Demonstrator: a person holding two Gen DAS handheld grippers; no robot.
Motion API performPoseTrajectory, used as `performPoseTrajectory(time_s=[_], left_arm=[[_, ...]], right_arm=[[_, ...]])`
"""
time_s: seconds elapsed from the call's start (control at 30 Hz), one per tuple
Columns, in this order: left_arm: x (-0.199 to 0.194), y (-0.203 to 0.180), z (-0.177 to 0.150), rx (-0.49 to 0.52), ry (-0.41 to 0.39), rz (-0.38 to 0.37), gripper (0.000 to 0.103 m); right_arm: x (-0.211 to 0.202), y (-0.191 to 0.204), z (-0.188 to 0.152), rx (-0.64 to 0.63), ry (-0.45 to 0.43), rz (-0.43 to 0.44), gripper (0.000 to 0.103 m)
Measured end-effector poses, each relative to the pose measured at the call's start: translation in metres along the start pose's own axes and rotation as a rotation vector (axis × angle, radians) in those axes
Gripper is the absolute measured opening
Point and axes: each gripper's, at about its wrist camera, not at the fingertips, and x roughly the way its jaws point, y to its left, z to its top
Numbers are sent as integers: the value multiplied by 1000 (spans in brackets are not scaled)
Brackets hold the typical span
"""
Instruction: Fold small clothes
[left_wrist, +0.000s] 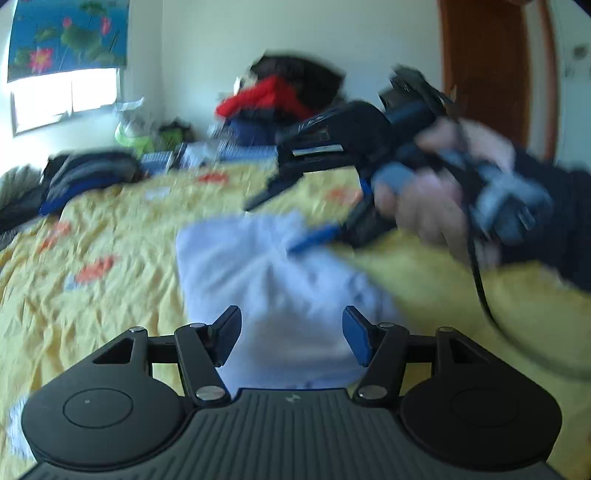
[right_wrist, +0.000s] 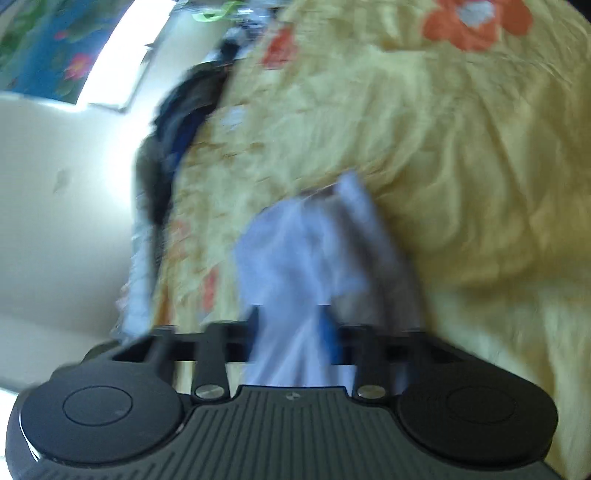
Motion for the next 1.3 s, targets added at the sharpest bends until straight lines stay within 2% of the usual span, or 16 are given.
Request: performPoseTrajectory(time_s=[0.03,0.13,0.2,0.27,0.37,0.4,0.47,0.53,0.6,0.67,0.8,0.9,0.97,1.07,1.2,1.3], left_arm=[[0,-2,1,27,3,-12,61],[24,-6,-8,37,124,-46,61],[31,-7,-15,16,124,-57,64],[35,-10,-13,15,139,-62,67],[38,-4,-2,-10,162,-81,68],[34,2,5,-27,157,-94,68],[23,15,21,-65,81,-105,68],[22,31,38,-74,-3,-102,73],[38,39,53,-36,-35,-65,81],[76,46,65,23,24,-9,81],[144,52,68,11,189,-10,81],[160,45,55,47,218,-12,81],[163,54,53,-17,227,-25,82],[169,65,50,-85,250,-48,88],[160,63,51,-68,239,-22,89],[141,69,54,-104,231,28,89]], right_arm=[[-7,5,-12,-23,13,46,75],[-16,10,-40,-93,84,42,72],[-14,-7,-49,-111,81,-51,47],[-20,-28,-49,-65,55,-63,1],[-25,-39,-47,-10,57,-83,3],[-27,-35,-45,-8,68,-86,9],[-34,-21,-40,-22,69,-43,45],[-46,-5,-27,-50,-10,14,60],[-46,10,-4,-70,-48,68,61],[-33,20,25,-46,-54,108,68],[17,23,72,42,-10,107,68],[51,19,81,45,24,-28,68],[63,11,79,-10,15,-154,33],[61,-7,74,-1,-4,-185,1],[61,-19,75,52,-2,-157,2],[36,-8,63,42,-39,-93,44]])
